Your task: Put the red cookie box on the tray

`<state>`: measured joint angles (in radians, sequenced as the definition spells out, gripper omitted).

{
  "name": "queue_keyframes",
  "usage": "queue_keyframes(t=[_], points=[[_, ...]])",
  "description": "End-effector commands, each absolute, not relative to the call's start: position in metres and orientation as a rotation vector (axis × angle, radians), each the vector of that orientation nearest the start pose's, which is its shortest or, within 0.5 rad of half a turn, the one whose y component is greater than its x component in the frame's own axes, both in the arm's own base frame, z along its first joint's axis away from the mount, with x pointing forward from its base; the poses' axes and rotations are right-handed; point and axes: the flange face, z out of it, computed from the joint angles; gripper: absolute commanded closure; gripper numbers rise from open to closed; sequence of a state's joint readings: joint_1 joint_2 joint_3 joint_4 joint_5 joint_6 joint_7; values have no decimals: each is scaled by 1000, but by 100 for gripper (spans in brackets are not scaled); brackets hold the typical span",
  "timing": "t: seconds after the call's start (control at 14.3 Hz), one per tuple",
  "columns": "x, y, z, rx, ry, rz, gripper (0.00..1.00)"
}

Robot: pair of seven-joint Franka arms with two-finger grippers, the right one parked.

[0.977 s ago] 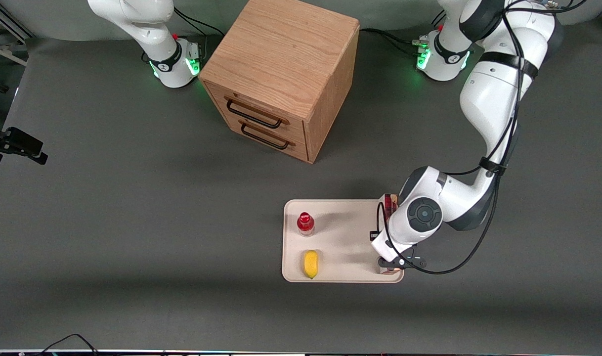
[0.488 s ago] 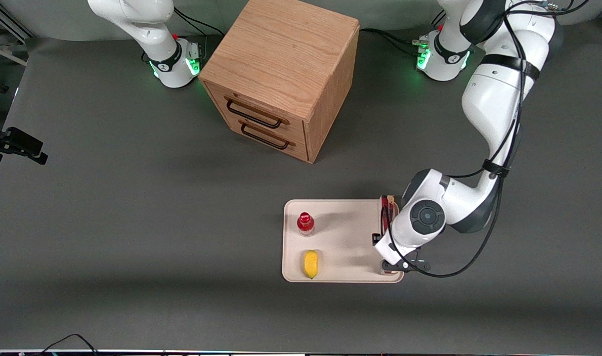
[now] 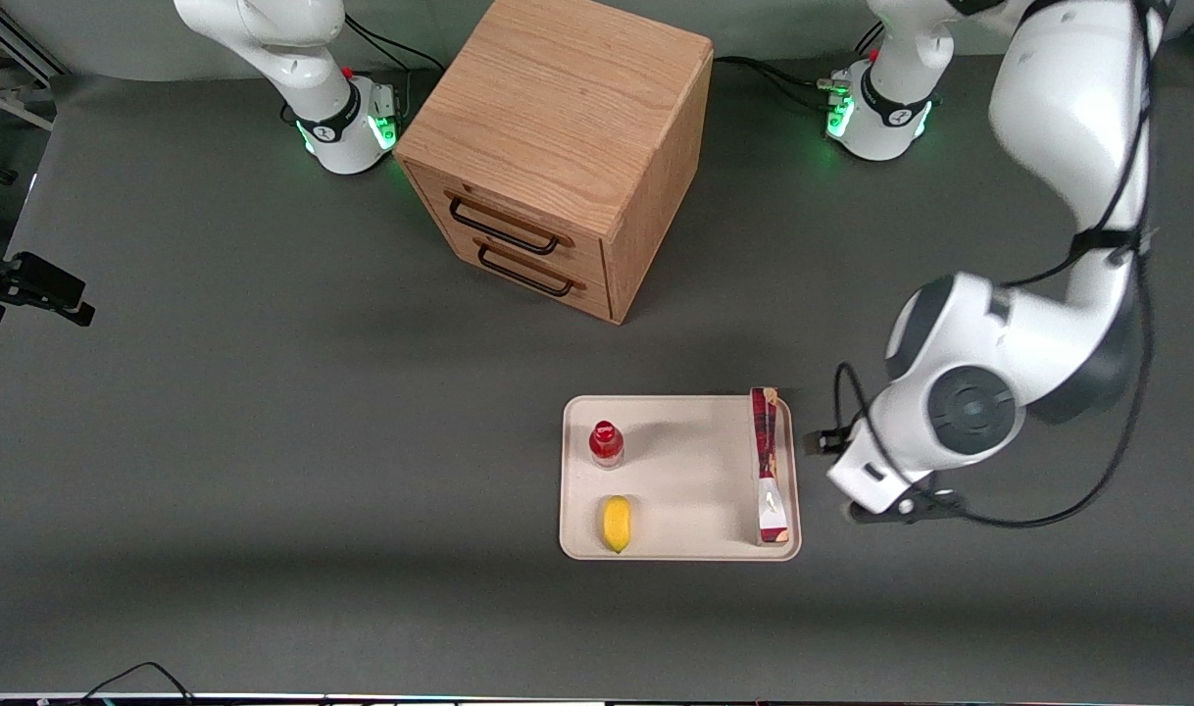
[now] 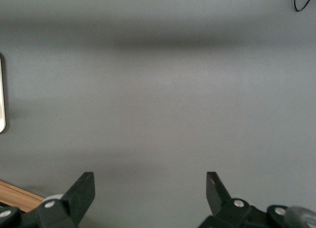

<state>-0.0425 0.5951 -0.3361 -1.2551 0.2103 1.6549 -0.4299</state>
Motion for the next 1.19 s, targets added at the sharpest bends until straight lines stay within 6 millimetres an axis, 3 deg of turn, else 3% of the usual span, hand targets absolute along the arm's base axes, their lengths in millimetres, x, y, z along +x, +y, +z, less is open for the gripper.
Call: queue_keyframes(t=[0.0,0.14,0.35,0.49,0.7,0.91,1.12], points=[[643,-131,501,-3073,0,300,0],[620,-93,545,-3070,85,350,0],[578,-51,581,-3086,131,381,0],[537,-31,590,-3109,166,362,0],[495,-30,591,-3117,177,276,0],[507,-31,606,-3118,184,250,0],[521,-30,619,-3097,184,356,0]])
